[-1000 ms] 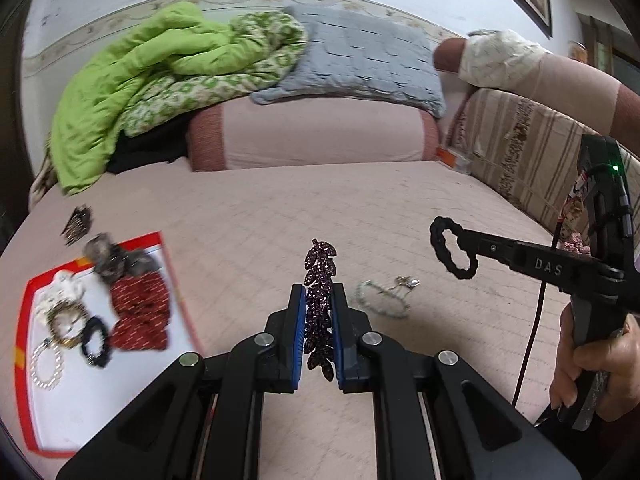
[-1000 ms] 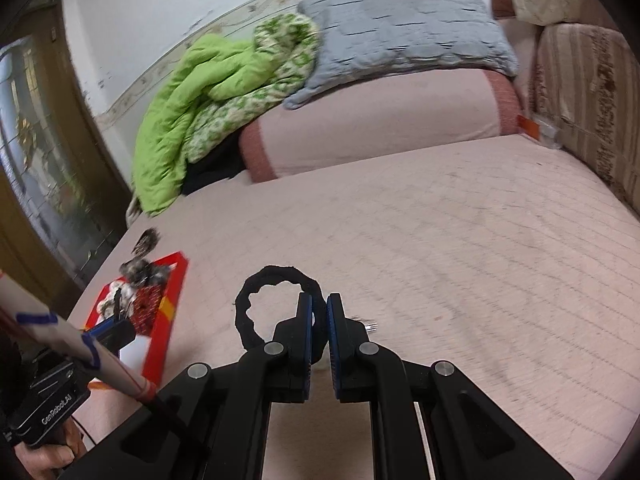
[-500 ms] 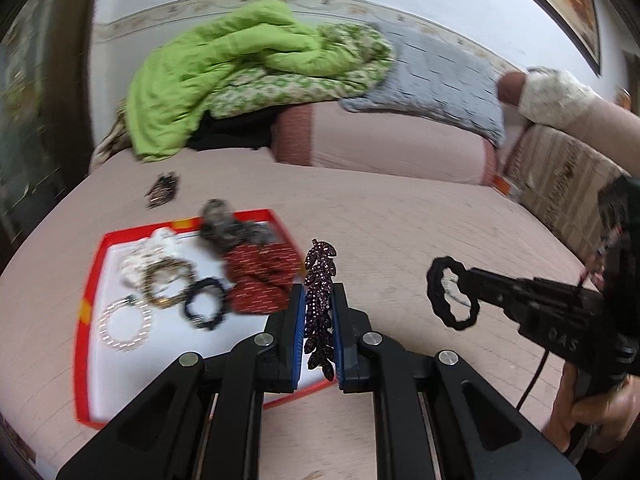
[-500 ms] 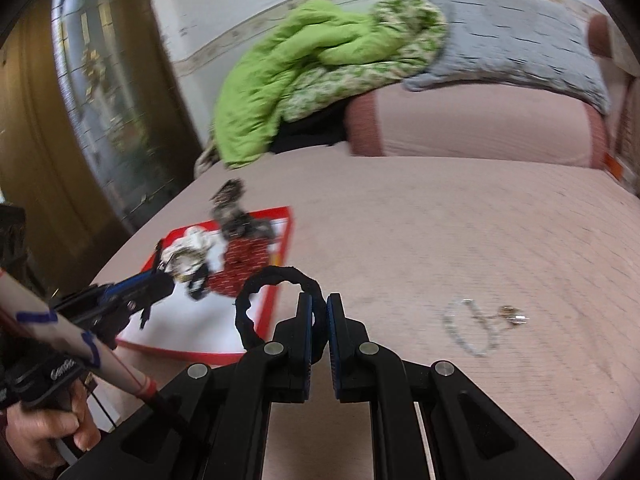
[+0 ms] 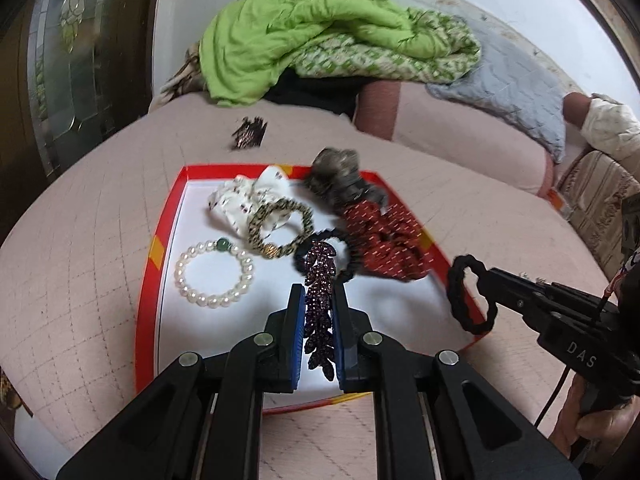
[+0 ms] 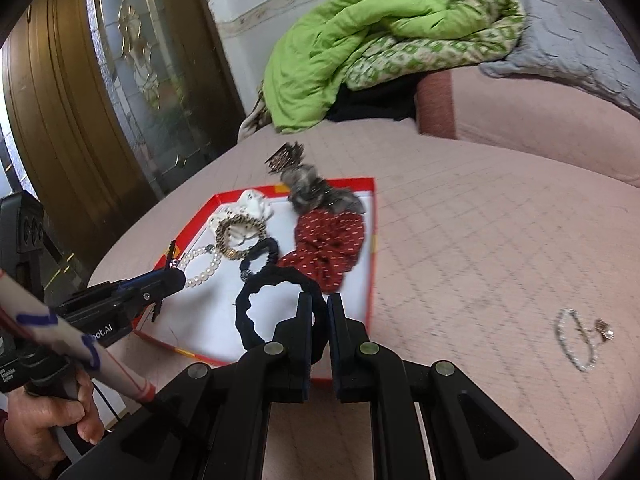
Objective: Organize jewelry
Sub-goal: 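Carry the purple clip and black scrunchie over the tray, then open both tools to release the clip and scrunchie into the tray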
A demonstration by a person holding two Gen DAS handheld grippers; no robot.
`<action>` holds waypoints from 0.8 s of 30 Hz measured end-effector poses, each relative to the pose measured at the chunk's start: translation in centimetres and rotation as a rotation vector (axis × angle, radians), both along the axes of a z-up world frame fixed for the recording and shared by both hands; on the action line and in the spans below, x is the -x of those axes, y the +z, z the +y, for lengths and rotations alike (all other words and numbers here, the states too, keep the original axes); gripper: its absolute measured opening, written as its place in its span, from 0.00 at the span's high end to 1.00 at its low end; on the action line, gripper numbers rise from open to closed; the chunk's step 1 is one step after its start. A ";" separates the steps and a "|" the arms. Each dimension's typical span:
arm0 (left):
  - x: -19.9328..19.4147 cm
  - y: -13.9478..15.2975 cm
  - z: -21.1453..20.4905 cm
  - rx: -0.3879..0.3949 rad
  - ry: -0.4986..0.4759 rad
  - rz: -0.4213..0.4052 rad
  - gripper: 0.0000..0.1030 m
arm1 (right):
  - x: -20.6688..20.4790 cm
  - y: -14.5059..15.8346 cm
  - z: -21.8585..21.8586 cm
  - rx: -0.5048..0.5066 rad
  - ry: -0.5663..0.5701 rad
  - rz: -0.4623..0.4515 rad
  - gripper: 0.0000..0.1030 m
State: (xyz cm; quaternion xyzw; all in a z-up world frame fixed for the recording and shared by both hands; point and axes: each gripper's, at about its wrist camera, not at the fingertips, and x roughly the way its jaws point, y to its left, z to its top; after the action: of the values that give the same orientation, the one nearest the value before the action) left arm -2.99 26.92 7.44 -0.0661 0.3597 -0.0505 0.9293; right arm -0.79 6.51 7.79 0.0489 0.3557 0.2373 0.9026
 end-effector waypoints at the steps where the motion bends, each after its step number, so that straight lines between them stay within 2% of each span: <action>1: -0.2 -0.2 0.1 -0.001 0.005 0.008 0.88 | -0.3 -0.3 0.6 0.009 0.007 0.002 0.91; 14: -2.0 -2.0 0.7 -0.027 0.051 0.074 0.88 | -3.4 -3.2 3.7 0.039 0.055 0.074 0.91; 24: -3.4 -2.7 -0.3 -0.057 0.048 0.100 0.88 | -4.1 -4.2 3.0 0.036 0.039 0.129 0.91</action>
State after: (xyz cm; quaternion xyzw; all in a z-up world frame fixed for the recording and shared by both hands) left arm 0.37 26.64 4.73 -0.0505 0.4055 -0.0147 0.9126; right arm 3.35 9.54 3.62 0.0407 0.4180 0.2449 0.8738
